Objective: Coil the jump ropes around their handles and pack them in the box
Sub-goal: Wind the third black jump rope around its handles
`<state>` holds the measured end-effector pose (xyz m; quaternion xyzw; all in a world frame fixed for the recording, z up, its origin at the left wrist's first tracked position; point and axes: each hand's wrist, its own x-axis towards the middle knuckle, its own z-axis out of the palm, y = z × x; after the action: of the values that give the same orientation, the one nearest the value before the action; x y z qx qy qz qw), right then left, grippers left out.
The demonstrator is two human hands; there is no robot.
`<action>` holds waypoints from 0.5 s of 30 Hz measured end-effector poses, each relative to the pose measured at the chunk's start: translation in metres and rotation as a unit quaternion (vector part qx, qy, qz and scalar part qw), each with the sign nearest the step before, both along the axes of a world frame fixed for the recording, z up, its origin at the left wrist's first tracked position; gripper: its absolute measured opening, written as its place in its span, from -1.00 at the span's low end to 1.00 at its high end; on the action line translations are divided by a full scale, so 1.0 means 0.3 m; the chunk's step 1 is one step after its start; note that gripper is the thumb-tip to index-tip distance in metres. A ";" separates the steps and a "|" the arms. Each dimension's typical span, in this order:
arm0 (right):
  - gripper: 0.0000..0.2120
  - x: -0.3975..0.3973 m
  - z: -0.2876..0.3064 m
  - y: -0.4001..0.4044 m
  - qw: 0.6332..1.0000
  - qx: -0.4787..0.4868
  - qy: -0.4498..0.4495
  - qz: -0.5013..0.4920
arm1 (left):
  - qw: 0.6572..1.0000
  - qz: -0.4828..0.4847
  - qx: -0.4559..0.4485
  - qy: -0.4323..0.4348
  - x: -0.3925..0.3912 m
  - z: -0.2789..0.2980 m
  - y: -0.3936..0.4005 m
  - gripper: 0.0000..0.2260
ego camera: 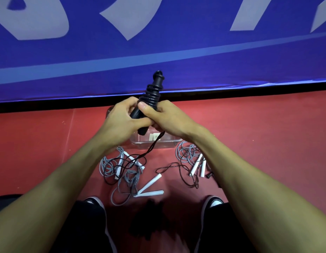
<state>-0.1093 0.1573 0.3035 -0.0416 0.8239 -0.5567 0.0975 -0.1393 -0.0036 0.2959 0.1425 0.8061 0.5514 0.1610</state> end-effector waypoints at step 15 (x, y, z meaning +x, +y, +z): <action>-0.42 0.003 0.019 0.002 0.988 0.151 -0.004 0.007 | 0.996 0.055 0.062 -0.009 -0.010 -0.036 0.015 -0.77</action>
<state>-0.1084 0.1581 0.3091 -0.0300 0.8980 -0.4250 0.1101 -0.1423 0.0008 0.2852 0.1027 0.7754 0.6098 0.1279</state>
